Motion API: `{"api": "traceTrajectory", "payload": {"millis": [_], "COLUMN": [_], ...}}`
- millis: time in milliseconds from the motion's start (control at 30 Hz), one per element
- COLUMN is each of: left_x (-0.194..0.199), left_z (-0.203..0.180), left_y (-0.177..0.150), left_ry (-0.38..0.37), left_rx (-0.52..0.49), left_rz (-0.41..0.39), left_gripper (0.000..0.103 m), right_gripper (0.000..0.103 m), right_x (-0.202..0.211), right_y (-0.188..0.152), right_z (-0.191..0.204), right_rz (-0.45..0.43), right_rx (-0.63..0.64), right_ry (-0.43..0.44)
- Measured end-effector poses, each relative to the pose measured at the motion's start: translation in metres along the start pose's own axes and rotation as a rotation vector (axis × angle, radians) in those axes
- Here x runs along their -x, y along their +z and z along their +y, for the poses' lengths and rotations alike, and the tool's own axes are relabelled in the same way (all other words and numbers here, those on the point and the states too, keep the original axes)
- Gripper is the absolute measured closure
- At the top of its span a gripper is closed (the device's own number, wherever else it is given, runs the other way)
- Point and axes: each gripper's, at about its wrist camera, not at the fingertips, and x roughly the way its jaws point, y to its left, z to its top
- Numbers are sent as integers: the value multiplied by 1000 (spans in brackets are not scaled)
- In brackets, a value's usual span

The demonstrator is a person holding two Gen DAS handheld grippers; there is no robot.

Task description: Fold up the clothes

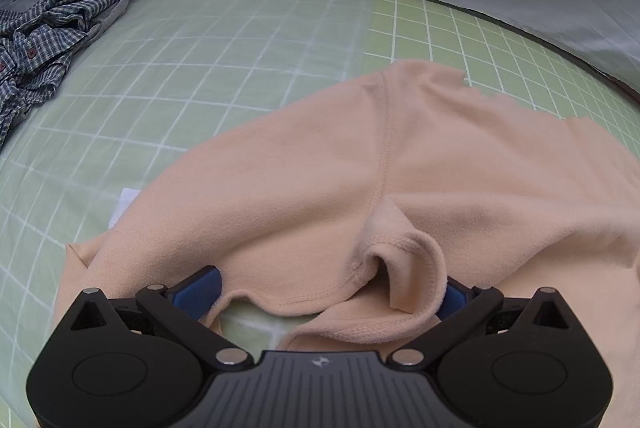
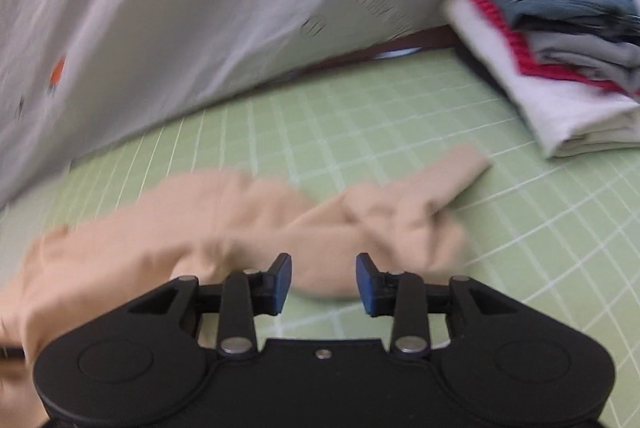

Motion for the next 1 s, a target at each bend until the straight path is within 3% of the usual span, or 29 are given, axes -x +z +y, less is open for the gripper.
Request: {"api": "traceTrajectory", "payload": {"millis": [133, 300, 400, 433, 467, 500, 567, 667, 733, 800, 867, 933, 967, 1000], "left_x": [0, 0, 0, 0, 0, 0, 0, 1, 0, 0, 0, 0, 1, 1], "left_z": [-1, -1, -1, -2, -2, -2, -2, -2, -2, -2, -2, -2, -2, -2], "left_y": [0, -1, -2, -2, -2, -2, -1, -2, -2, -3, -3, -3, -3, -3], "left_ry": [3, 1, 1, 1, 2, 2, 1, 1, 2, 3, 4, 4, 3, 3], "left_rx": [2, 1, 2, 2, 3, 3, 2, 2, 3, 4, 5, 3, 3, 2], "left_rz": [0, -4, -6, -6, -5, -4, -2, -5, -8, -10, -10, -8, -7, -6], "left_gripper": [0, 0, 0, 0, 0, 0, 0, 0, 0, 0, 0, 0, 0, 0], "right_gripper": [67, 70, 64, 68, 87, 95, 98, 98, 97, 90, 74, 67, 43, 29], "right_x": [1, -35, -57, -61, -64, -63, -46, 11, 45, 51, 45, 44, 46, 47], "right_y": [23, 40, 39, 35, 32, 31, 33, 39, 35, 23, 9, -4, -9, -14], "right_z": [-24, -49, -64, -72, -82, -90, -95, -102, -116, -132, -147, -155, -156, -157], "right_rz": [-60, -5, 47, 63, 72, 63, -5, -207, -287, -237, -126, -79, -83, -91], "right_rx": [-105, -192, -278, -342, -416, -461, -445, -368, -398, -406, -394, -401, -412, -424], "right_ry": [-76, -119, -136, -116, -70, -38, -61, -123, -206, -319, -435, -480, -478, -487]}}
